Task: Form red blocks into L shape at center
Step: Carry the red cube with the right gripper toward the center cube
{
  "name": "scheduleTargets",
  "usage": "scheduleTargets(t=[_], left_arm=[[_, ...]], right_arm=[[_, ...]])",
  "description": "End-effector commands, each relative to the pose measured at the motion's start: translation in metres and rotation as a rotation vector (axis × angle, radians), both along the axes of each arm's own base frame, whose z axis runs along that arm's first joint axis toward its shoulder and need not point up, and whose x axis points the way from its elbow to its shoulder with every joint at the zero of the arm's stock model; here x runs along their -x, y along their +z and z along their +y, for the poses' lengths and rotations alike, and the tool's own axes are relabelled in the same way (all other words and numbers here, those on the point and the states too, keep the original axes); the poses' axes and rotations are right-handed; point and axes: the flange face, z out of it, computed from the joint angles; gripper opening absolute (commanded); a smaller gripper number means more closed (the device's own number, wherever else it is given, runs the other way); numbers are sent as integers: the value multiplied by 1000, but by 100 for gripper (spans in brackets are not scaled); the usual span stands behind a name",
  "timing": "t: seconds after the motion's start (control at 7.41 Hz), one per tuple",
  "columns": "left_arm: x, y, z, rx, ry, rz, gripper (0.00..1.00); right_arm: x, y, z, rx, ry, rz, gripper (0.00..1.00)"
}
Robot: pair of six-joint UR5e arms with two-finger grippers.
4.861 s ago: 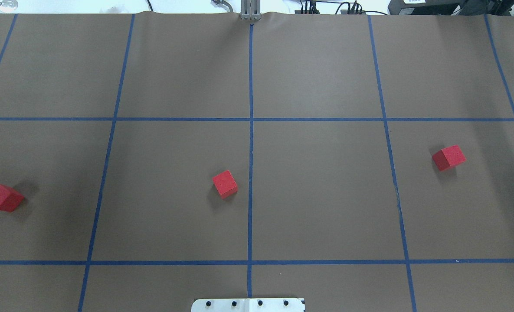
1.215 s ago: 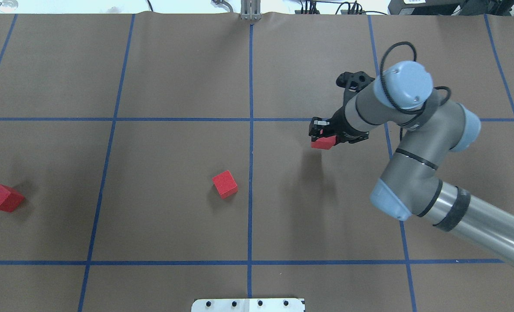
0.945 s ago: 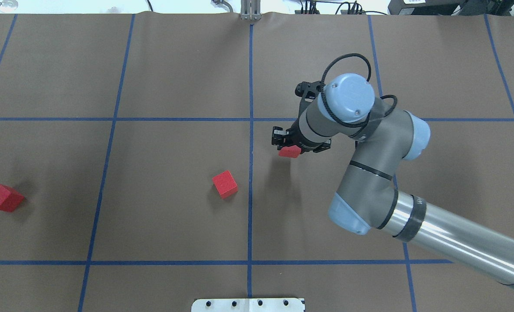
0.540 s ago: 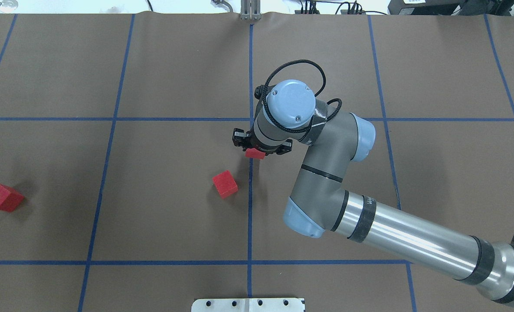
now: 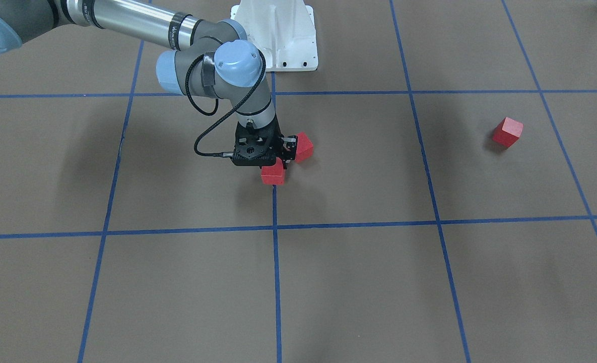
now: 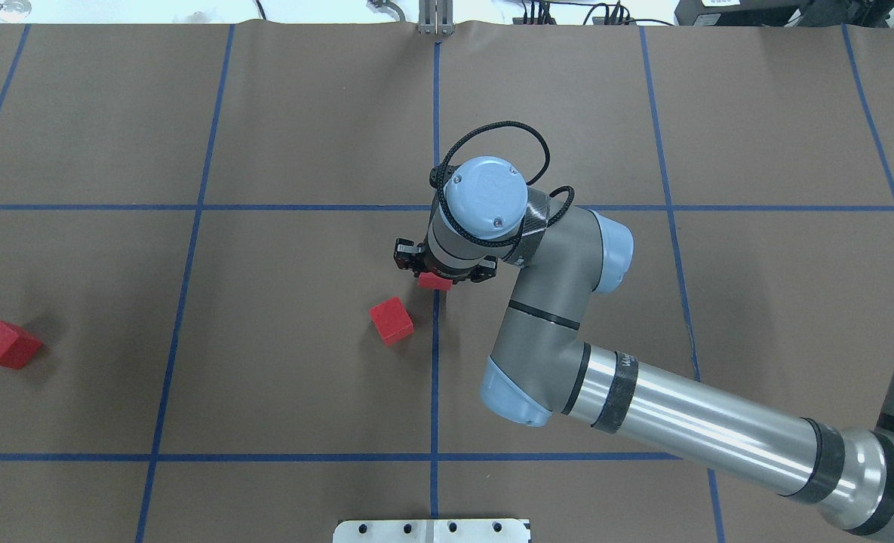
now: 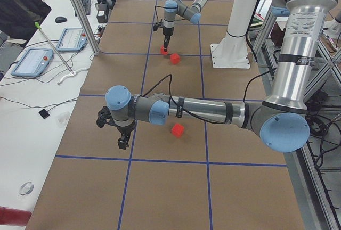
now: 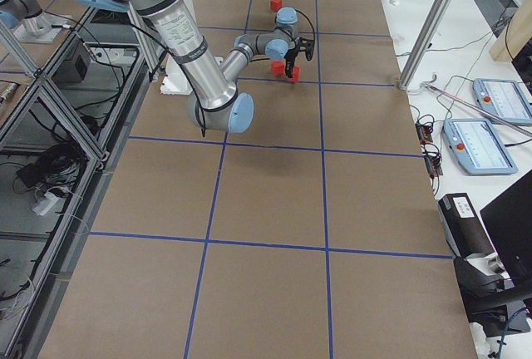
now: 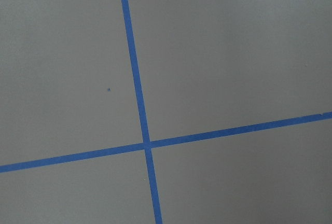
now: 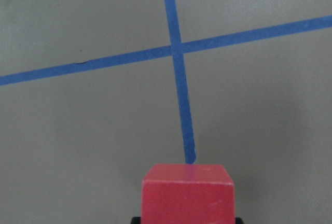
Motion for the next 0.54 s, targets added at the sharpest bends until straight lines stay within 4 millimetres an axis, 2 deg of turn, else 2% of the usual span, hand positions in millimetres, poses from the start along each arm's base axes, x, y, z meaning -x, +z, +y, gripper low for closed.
scheduleTargets(t=[0.0, 0.14, 0.27, 0.41], left_arm=[[-1, -4, -2, -10, -15, 4, 100], [-24, -13, -5, 7, -41, 19, 100], [-61, -30, -8, 53, -115, 59, 100], [-95, -50, -7, 116, -199, 111, 100]], right_arm=[[9, 3, 7, -24, 0, 17, 99], [9, 2, 7, -47, -12, 18, 99], [4, -5, 8, -55, -18, 7, 99], [-28, -11, -6, -63, 7, -22, 100]])
